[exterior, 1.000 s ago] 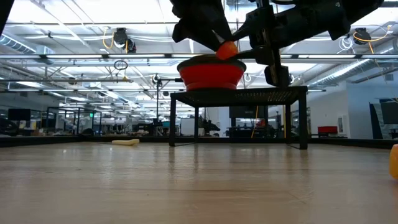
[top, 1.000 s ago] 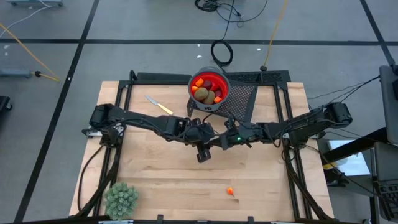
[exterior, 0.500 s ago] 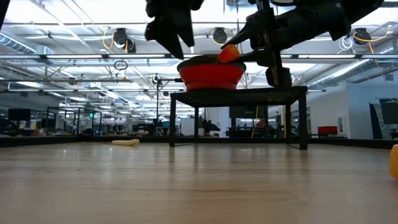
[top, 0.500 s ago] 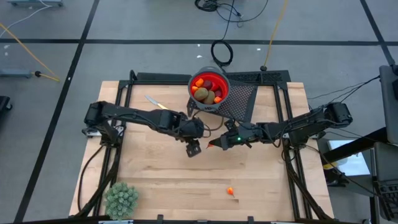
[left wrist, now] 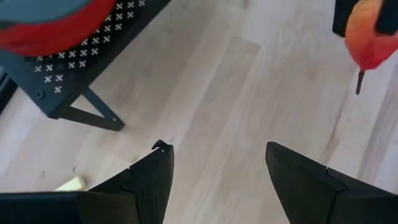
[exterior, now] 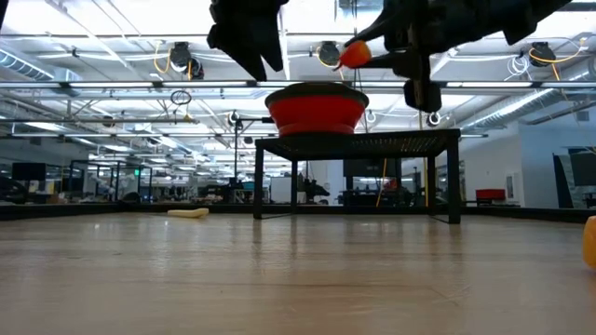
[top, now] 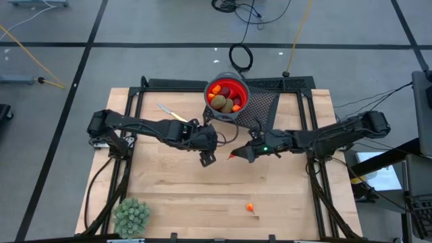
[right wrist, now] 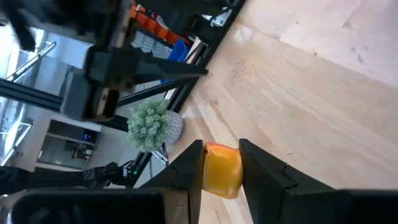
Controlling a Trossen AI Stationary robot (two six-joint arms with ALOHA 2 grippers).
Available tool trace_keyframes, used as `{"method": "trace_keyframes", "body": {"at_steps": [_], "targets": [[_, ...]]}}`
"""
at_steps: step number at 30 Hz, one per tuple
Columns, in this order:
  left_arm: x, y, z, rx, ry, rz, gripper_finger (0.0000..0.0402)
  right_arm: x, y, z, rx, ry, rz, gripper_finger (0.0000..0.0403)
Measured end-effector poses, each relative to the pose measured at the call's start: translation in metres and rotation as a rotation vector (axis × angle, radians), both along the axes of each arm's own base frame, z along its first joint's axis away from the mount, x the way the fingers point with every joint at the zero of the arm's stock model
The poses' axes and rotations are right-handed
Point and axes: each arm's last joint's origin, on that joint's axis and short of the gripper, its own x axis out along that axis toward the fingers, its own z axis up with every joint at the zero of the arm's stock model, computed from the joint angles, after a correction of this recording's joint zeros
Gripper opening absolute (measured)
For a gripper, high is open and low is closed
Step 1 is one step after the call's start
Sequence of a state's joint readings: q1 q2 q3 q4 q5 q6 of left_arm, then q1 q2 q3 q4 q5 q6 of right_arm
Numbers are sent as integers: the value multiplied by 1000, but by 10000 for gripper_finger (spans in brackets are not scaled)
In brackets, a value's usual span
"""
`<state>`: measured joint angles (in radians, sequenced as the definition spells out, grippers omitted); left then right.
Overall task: Pick & Place Fruit
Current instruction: Put the top pear into the strainer bowl on the shelf
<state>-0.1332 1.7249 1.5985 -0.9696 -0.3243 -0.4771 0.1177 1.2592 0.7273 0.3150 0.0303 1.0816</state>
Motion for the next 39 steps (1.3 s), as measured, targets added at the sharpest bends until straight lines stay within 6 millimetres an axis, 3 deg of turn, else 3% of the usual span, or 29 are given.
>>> {"method": "trace_keyframes", "body": {"at_steps": [13, 17, 32, 39], "targets": [[-2, -2, -36, -100, -119, 18, 255, -32, -23, 37, -102, -107, -53, 84], [-8, -1, -39, -111, -186, 22, 255, -42, -34, 45, -140, -114, -90, 84], [-68, 10, -54, -139, -495, 103, 255, -66, -81, 60, -357, -166, -168, 84], [-90, 14, -66, -160, -611, 130, 255, -71, -98, 64, -615, -184, -149, 84]]}}
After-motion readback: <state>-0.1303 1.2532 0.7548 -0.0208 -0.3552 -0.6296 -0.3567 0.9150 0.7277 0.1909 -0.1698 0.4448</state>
